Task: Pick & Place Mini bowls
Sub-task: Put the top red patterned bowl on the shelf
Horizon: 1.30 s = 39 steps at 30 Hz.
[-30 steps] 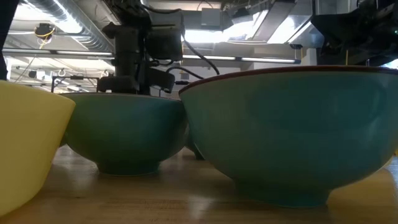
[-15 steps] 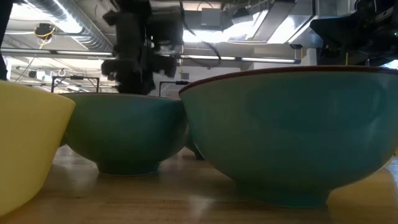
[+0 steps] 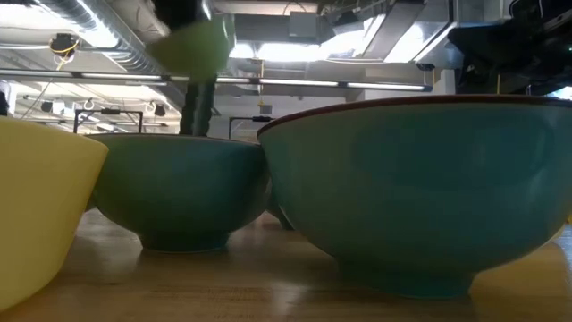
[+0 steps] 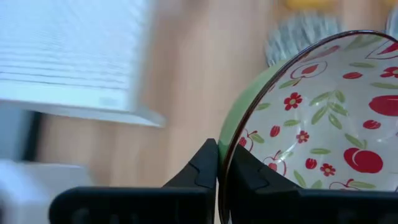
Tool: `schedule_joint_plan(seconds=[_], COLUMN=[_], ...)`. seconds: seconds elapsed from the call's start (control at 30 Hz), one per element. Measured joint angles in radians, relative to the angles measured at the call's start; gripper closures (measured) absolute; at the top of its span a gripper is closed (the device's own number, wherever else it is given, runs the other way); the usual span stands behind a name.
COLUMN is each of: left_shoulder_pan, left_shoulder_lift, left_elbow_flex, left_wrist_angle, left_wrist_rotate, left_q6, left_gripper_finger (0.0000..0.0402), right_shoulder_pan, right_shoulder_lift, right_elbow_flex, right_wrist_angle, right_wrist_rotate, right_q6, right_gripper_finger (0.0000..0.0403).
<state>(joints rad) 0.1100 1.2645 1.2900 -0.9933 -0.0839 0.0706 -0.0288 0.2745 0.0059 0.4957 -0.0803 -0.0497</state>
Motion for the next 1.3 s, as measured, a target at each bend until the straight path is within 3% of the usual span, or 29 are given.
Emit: schedule_joint_plan(seconds=[0.1,0.2,0.43,0.63,0.77,0.93,1.1,1.2,1.3], left_shoulder_pan=[0.032,0.068,0.122,0.106,0.095,0.095,0.095,0.096,0.111], left_shoulder_lift=[-0.152,-0.297,-0.622,-0.775,-0.806,-0.803,-0.800,-0.781,-0.737], left_elbow_flex=[-0.050,-0.159,-0.622,-0.974,-1.110,-1.147,-1.109,-1.021,-0.852], left_wrist_angle=[0.070,0.168,0.621,1.084,1.213,1.223,1.223,1.146,0.977], left_wrist_rotate=[-0.005,0.108,0.241,0.159,0.114,0.033,0.031,0.001,-0.064], left_q6=[0.001,0.003,-0.139,-0.280,-0.322,-0.341,-0.348,-0.337,-0.266], left_gripper_finger=[0.0394,0.0394,0.0394,0.0394,0.0394,0.0394,0.0395,0.0395,0.0394], right_shoulder_pan=[0.000,0.000,0.000,0.000,0.000,0.000,0.000,0.000,0.000], right_shoulder_lift=[0.000,0.000,0.000,0.000,0.000,0.000,0.000,0.000,0.000], right_elbow_flex=[0.000,0.000,0.000,0.000,0.000,0.000,0.000,0.000,0.000], right_wrist_angle=[0.000,0.000,-0.022,-0.031,-0.047,-0.054,-0.087,-0.085,-0.083], right_wrist_rotate=[-0.020,-0.019,-0.019,-0.019,-0.019,-0.018,-0.019,-0.018,-0.018], right_q6=[0.011,0.015,0.013,0.017,0.017,0.017,0.020,0.019,0.017], right_gripper_finger=[0.0389,0.0389,0.0389,0.0389,0.0389,0.0389,0.0389,0.0389,0.0389])
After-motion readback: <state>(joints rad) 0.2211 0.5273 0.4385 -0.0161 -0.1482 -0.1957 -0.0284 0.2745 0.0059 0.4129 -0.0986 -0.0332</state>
